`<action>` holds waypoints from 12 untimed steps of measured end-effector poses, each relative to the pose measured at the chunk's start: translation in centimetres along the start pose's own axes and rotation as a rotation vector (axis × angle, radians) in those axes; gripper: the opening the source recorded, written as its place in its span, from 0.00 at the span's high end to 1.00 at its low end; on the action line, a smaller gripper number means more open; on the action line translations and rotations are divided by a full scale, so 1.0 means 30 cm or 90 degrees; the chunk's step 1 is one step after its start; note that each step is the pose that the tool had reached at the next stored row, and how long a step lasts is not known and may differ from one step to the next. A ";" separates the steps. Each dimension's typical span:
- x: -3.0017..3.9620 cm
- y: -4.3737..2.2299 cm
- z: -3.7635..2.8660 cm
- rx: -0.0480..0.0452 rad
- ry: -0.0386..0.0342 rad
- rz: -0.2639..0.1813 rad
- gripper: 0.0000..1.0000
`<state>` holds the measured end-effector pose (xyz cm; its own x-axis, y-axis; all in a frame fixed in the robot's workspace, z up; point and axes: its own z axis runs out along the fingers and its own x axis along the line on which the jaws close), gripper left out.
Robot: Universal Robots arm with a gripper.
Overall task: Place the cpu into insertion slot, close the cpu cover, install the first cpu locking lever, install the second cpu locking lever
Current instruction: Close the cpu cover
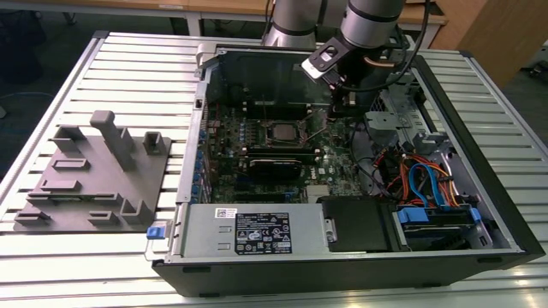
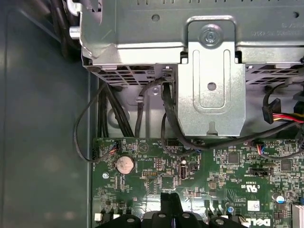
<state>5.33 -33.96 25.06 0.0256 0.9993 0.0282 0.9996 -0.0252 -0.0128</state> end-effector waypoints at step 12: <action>0.000 -0.024 0.001 0.0060 0.0012 0.000 0.90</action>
<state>4.61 -33.95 25.05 0.0260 0.9992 0.0300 0.9994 -0.0254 -0.0222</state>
